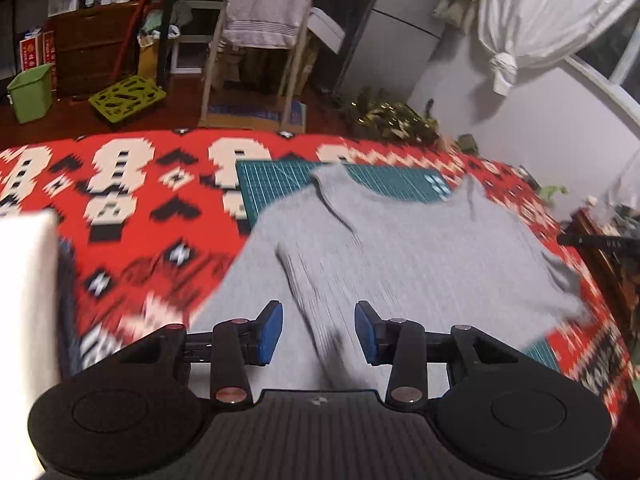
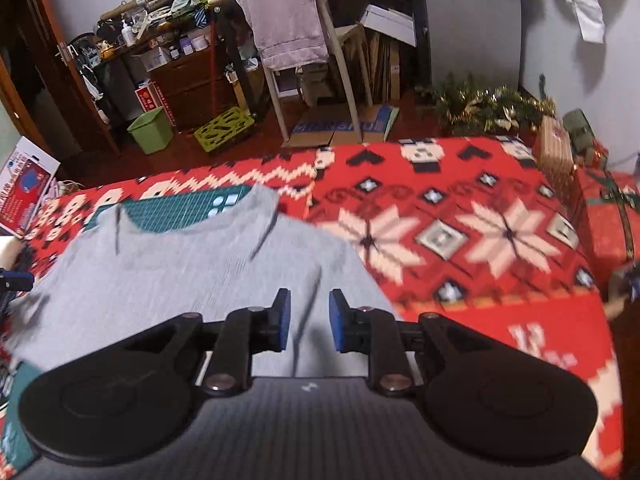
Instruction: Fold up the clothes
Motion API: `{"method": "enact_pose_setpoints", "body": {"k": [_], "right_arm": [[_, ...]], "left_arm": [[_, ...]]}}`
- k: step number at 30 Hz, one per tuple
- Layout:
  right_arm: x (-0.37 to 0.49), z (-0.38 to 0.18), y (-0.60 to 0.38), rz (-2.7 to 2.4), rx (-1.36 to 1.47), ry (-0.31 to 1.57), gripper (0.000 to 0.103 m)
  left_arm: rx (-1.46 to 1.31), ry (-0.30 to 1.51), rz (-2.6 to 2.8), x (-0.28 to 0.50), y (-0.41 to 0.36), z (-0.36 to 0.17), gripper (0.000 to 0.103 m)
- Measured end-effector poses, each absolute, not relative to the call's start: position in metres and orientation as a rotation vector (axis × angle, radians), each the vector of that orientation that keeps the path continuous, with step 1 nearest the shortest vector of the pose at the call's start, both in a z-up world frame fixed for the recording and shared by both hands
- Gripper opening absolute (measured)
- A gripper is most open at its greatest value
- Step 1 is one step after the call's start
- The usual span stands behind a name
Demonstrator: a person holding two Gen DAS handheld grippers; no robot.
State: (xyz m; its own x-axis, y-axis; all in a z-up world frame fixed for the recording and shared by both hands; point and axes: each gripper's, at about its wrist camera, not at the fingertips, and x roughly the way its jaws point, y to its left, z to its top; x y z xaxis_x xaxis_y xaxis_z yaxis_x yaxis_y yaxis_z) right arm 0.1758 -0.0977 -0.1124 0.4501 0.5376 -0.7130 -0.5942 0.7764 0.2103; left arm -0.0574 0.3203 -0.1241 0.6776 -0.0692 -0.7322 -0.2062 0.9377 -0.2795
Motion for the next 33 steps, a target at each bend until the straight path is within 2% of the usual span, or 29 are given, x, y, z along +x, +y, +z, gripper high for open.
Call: {"method": "enact_pose_setpoints", "body": {"k": [9,10,11,12,13,15,18,25,30,32,33], "right_arm": [[0.184,-0.139,-0.056,0.653,-0.193,0.845,0.023],[0.183,-0.14,-0.055,0.65,-0.204,0.843,0.019],[0.181,-0.14,-0.055,0.648,-0.214,0.838,0.009],[0.18,-0.141,-0.054,0.647,-0.222,0.833,0.005],[0.179,-0.14,-0.054,0.648,-0.227,0.829,0.004],[0.177,-0.14,-0.055,0.651,-0.231,0.823,0.003],[0.173,-0.134,-0.057,0.649,-0.228,0.783,0.002],[0.174,-0.109,-0.064,0.631,-0.189,0.692,0.001],[0.189,-0.126,-0.061,0.617,-0.187,0.748,0.002],[0.192,-0.133,-0.063,0.607,-0.185,0.766,0.004],[0.192,-0.134,-0.065,0.601,-0.175,0.77,0.005]], "left_arm": [[-0.266,0.839,0.101,-0.022,0.316,-0.135,0.038],[-0.28,0.84,0.095,-0.02,0.317,-0.137,0.038],[-0.295,0.841,0.09,-0.018,0.318,-0.14,0.038],[-0.302,0.842,0.095,-0.018,0.319,-0.142,0.033],[-0.308,0.842,0.102,-0.017,0.319,-0.144,0.022],[-0.298,0.831,0.125,-0.019,0.318,-0.145,0.012],[-0.308,0.806,0.132,-0.024,0.318,-0.143,0.006],[-0.197,0.699,0.144,-0.031,0.307,-0.114,0.005],[-0.184,0.752,0.161,-0.016,0.312,-0.13,0.005],[-0.192,0.771,0.169,-0.015,0.314,-0.137,0.007],[-0.195,0.776,0.182,-0.015,0.314,-0.14,0.013]]}}
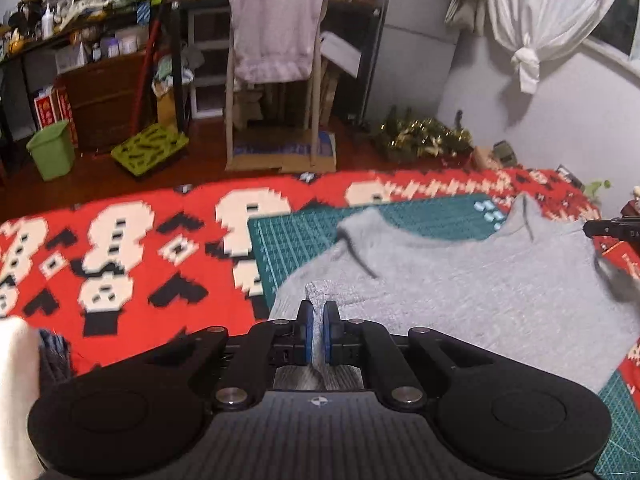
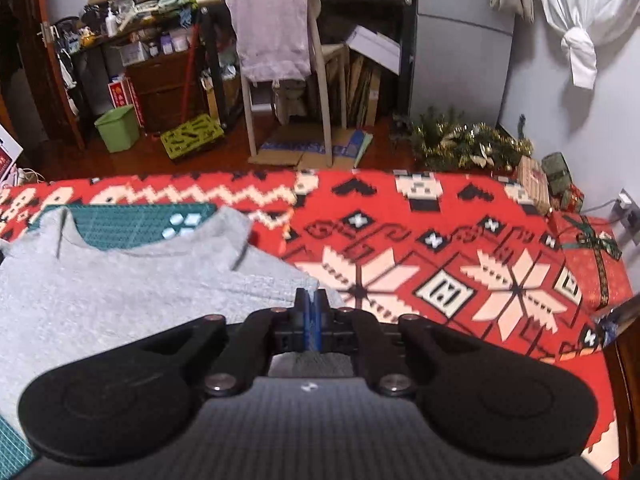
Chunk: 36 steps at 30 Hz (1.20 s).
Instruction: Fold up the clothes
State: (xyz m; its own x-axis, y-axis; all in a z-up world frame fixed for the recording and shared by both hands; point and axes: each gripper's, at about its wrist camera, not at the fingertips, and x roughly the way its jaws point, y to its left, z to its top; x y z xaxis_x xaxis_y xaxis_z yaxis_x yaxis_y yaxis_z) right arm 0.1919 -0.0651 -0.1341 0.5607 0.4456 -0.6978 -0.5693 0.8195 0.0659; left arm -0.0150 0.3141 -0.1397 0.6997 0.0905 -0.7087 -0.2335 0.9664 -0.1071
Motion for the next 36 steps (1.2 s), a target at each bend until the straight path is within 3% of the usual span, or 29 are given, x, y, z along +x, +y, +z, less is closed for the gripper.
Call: {"method": "enact_pose_setpoints", "body": {"k": [3,4,13,18,27,29,30,36], "right_arm": [[0.189,-0.129,-0.076,0.596,-0.127,0.762,0.011],[0.185,-0.123,-0.08,0.599,-0.113,0.752,0.014],[0.109,-0.098,-0.122,0.658,-0.094,0.779,0.022],[0.074,-0.108,-0.151,0.597,-0.043,0.811,0.022],[0.044,-0.117,-0.175,0.543,-0.041,0.798,0.023],[0.043,-0.118,-0.177,0.536,-0.046,0.798,0.023],[0.043,-0.119,-0.178,0.535,-0.043,0.801,0.023],[0.042,-0.121,-0.185,0.516,-0.048,0.801,0.023]], "left_arm": [[-0.206,0.752,0.214,-0.022,0.315,-0.136,0.038],[-0.211,0.732,0.218,-0.026,0.315,-0.133,0.041],[-0.29,0.679,0.146,-0.086,0.301,-0.101,0.041],[-0.336,0.723,0.097,-0.136,0.287,-0.108,0.041],[-0.111,0.802,0.113,-0.163,0.241,-0.145,0.041],[-0.016,0.804,0.134,-0.161,0.232,-0.152,0.026],[0.002,0.806,0.136,-0.163,0.231,-0.152,0.004],[0.023,0.801,0.133,-0.183,0.239,-0.139,0.004]]}}
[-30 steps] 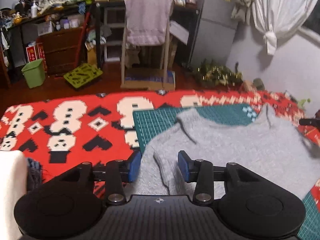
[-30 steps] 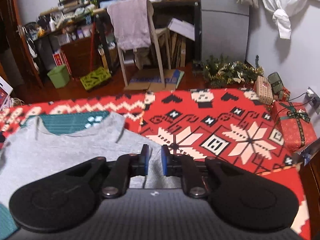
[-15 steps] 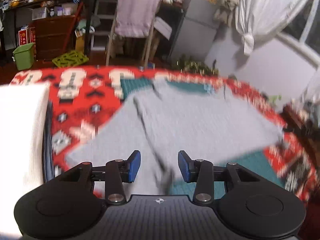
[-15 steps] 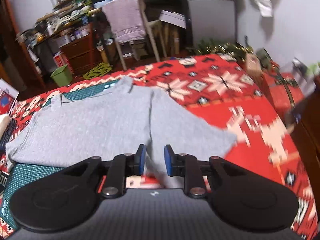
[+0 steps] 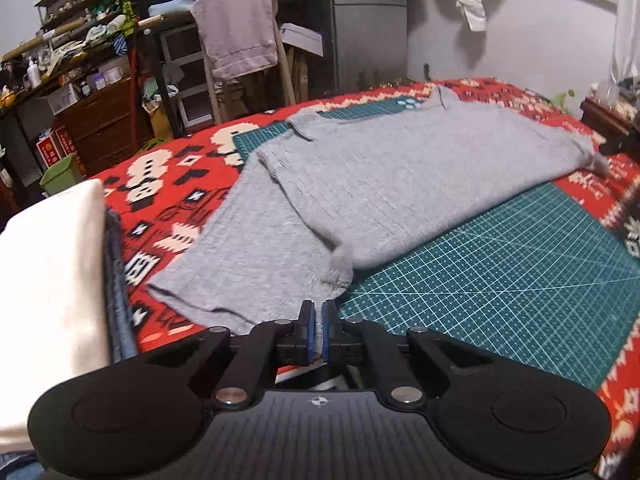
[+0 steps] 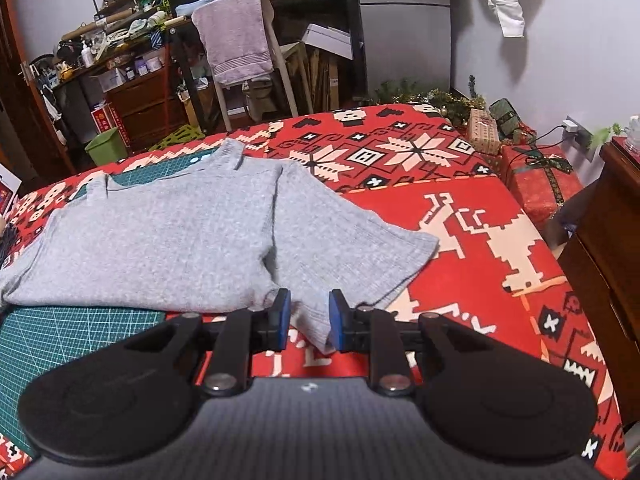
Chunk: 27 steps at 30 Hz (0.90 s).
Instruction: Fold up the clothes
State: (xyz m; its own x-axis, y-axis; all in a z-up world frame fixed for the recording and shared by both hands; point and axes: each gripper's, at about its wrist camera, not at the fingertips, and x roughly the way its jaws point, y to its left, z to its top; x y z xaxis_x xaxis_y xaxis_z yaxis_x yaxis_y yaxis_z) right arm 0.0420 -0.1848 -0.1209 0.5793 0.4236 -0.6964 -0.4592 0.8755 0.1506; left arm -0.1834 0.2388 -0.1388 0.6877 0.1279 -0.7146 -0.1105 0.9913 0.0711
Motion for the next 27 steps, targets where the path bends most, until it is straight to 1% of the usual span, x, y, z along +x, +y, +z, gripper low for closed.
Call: {"method": "enact_pose_setpoints", "body": {"k": [6,9,11,12,16,17,18,19,22,27], "right_arm": [[0.041,-0.127,-0.193,0.487,-0.087,0.808,0.023],[0.038,-0.129,-0.195,0.493,-0.116,0.817,0.023],[0.037,-0.129,-0.195,0.521,-0.123,0.811,0.031],[0.036,-0.129,-0.193,0.533,-0.136,0.804,0.032],[0.041,-0.134,-0.185,0.56,-0.147,0.8,0.032],[0.044,-0.137,-0.184,0.568,-0.129,0.81,0.026],[0.047,-0.139,-0.185,0.58,-0.105,0.828,0.012],[0.049,-0.141,-0.185,0.58,-0.093,0.848,0.001],[0.043,-0.141,-0.19,0.545,-0.124,0.862,0.001],[0.038,-0.144,-0.208,0.511,-0.088,0.888,0.0]], "left_arm": [[0.026,0.842,0.111,-0.184,0.242,-0.143,0.004],[0.047,0.861,0.116,-0.18,0.238,-0.149,0.006],[0.047,0.86,0.119,-0.18,0.236,-0.149,0.007],[0.046,0.862,0.122,-0.18,0.235,-0.149,0.009],[0.052,0.865,0.122,-0.181,0.233,-0.148,0.009],[0.05,0.864,0.122,-0.18,0.233,-0.149,0.009],[0.045,0.865,0.124,-0.18,0.234,-0.149,0.009],[0.04,0.865,0.125,-0.179,0.234,-0.149,0.009],[0.028,0.869,0.121,-0.18,0.237,-0.148,0.009],[-0.005,0.869,0.114,-0.183,0.243,-0.148,0.008]]}}
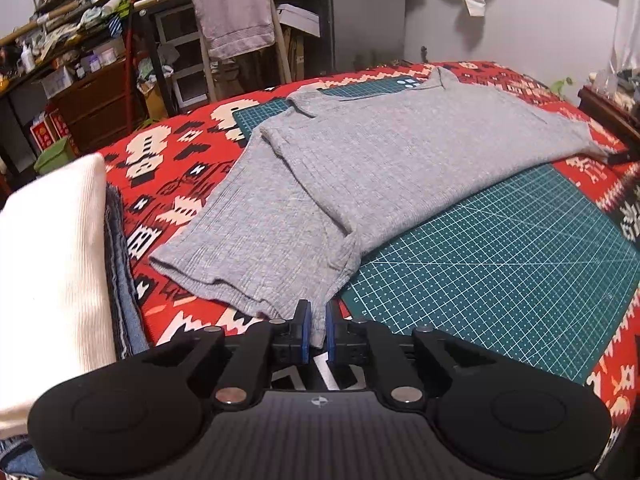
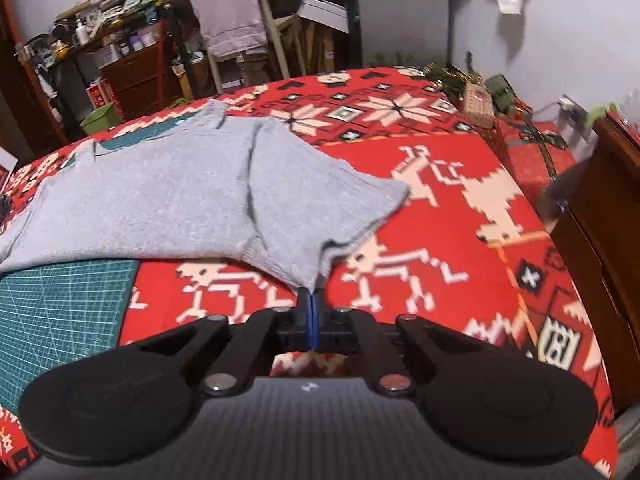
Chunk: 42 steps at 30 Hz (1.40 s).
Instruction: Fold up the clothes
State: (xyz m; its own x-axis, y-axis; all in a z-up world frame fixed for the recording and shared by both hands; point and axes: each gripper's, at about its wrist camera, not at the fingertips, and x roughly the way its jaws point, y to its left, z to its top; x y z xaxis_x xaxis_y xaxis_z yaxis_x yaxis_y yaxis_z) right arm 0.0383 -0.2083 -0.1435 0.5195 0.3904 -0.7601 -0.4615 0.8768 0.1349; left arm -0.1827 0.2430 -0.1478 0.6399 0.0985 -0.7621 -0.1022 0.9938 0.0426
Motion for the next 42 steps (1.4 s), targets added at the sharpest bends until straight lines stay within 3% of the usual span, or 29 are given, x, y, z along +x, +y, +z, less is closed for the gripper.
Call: {"method": "enact_pose_setpoints", "body": {"k": [6,12,18,21,25,33,42], "right_arm": [[0.033,-0.142,-0.201,0.53,-0.102,0.892,0.001],[0.023,-0.137,-0.207,0.488,-0.055,0.893,0.001],[-0.002,-0.117,-0.199,0.464,0.004,0.815,0.003],[-0.012,-0.113,-0.171,0.521,-0.008,0.731,0.006],[-0.015,-0.12,-0.117,0.596,0.003,0.686,0.006],[-0.044,-0.145,-0.03,0.671,-0.106,0.596,0.006],[-0.04,-0.168,-0.021,0.647,-0.125,0.609,0.012]], "left_arm": [[-0.026,0.868,0.13,-0.183,0.241,-0.146,0.008],[-0.117,0.872,0.165,-0.193,0.24,-0.14,0.019],[-0.197,0.76,0.205,-0.199,0.228,-0.117,0.03],[-0.244,0.688,0.213,-0.182,0.217,-0.113,0.03],[-0.297,0.628,0.224,-0.145,0.194,-0.125,0.019],[-0.199,0.58,0.235,-0.096,0.151,-0.149,0.019],[-0.12,0.593,0.27,-0.091,0.139,-0.169,0.019]]}}
